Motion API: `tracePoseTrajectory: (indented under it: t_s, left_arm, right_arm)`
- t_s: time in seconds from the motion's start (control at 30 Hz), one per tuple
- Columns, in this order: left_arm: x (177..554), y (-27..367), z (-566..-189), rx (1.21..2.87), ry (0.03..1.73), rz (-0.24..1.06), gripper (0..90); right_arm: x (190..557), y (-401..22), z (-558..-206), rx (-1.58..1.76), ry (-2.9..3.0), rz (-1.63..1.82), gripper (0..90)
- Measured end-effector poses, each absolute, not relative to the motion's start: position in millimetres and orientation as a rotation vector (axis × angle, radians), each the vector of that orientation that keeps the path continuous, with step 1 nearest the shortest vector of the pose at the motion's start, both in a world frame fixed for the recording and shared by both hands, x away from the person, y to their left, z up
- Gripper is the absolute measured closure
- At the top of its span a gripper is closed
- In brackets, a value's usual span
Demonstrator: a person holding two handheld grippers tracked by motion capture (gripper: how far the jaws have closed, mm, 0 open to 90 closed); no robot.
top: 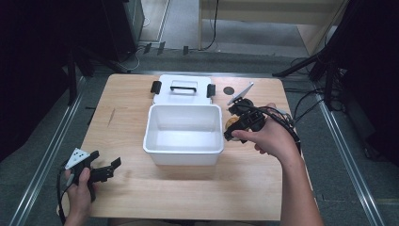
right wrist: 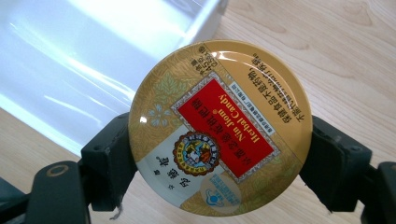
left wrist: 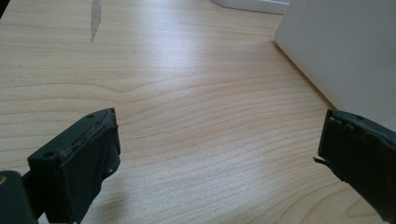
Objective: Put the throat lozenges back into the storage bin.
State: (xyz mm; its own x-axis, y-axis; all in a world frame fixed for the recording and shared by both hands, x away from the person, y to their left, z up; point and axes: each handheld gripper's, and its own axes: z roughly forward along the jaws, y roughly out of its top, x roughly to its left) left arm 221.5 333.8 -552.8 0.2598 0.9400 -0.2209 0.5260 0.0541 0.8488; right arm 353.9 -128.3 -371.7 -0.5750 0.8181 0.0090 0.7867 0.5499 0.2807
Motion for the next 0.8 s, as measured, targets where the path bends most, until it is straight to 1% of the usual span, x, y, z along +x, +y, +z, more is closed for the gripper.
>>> tracePoseTrajectory:
  t_s: [0.23,0.8]
  left_arm:
    - [222,334,-553,1.602,1.39,0.559,0.0]
    - [222,334,-553,1.602,1.389,0.558,0.0]
  right_arm:
    - [355,-113,-368,1.368,2.672,0.406,20.3]
    - [355,-79,-378,1.274,2.735,0.386,20.3]
